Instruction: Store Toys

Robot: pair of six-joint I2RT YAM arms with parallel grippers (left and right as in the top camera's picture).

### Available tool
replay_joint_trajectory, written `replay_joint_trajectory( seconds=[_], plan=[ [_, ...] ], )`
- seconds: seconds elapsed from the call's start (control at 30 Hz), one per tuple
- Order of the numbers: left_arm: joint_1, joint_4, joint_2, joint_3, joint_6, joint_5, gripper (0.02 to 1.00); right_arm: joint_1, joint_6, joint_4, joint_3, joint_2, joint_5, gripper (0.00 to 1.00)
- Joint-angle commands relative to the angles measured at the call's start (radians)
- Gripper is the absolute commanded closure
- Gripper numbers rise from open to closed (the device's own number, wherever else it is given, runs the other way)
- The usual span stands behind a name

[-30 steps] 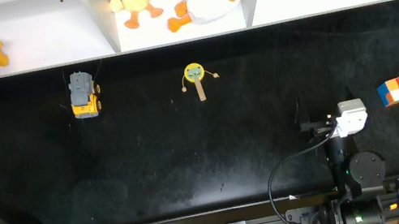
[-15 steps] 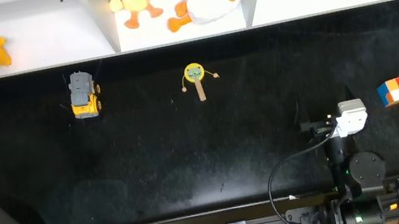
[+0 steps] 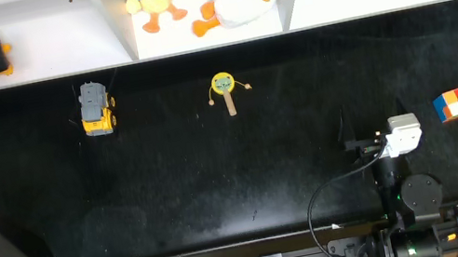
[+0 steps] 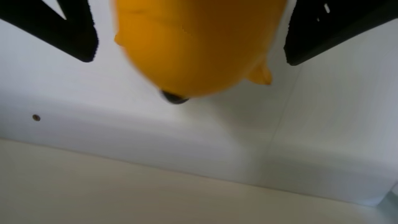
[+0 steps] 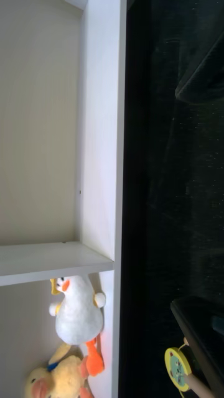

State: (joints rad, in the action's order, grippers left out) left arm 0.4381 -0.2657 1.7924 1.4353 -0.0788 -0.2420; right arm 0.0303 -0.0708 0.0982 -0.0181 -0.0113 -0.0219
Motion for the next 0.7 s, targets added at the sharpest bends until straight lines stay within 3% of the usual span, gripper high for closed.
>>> replay_joint_trajectory(
  seconds=[0.03,0.33,0.6,0.7],
  plan=[
    [-0.008,-0.005,0.018,0.019,0.002,0.001,0.020,0.003,0.008,-0.004,0.005,0.007,-0.003,0.005],
    [-0.011,-0.167,-0.135,-0.058,-0.056,0.028,0.020,0.003,0.008,-0.005,0.005,0.007,-0.003,0.007],
    [-0.022,-0.132,-0.424,-0.422,-0.051,0.041,0.020,0.003,0.008,-0.005,0.005,0.007,-0.003,0.005],
    [-0.100,-0.087,-0.514,-0.578,-0.051,0.039,0.020,0.003,0.008,-0.005,0.005,0.007,-0.003,0.005]
  ],
)
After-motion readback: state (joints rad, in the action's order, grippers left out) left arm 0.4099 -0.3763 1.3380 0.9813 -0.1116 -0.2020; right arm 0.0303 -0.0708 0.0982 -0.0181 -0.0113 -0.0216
